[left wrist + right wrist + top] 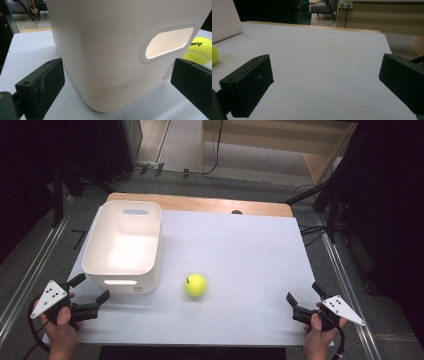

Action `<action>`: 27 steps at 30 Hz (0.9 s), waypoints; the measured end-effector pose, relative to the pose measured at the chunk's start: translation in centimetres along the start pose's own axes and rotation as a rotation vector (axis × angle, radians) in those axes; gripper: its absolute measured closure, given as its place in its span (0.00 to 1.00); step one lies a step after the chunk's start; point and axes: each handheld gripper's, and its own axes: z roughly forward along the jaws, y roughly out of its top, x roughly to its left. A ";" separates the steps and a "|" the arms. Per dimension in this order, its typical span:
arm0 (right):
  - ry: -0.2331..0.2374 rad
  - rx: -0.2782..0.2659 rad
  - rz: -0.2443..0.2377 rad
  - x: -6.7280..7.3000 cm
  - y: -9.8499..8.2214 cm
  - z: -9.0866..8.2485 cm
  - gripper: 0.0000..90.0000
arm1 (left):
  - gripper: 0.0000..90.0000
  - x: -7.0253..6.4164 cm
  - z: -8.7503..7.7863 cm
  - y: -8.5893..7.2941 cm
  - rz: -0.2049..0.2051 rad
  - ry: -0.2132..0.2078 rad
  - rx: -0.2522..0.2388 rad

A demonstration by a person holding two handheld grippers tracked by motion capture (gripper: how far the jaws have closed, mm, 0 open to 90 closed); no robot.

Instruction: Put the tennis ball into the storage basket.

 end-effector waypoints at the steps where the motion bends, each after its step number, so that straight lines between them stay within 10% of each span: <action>1: -0.001 0.000 0.000 0.0 0.0 0.0 0.00 | 0.00 0.0 0.0 0.0 0.002 0.000 0.001; 12: 0.018 0.034 -0.029 0.0 0.5 0.3 0.00 | 0.00 0.0 -0.1 -0.1 -0.006 -0.009 -0.007; 27: 0.162 0.196 -0.116 1.5 2.5 2.0 0.00 | 0.00 -0.1 0.0 -0.1 0.001 -0.018 -0.003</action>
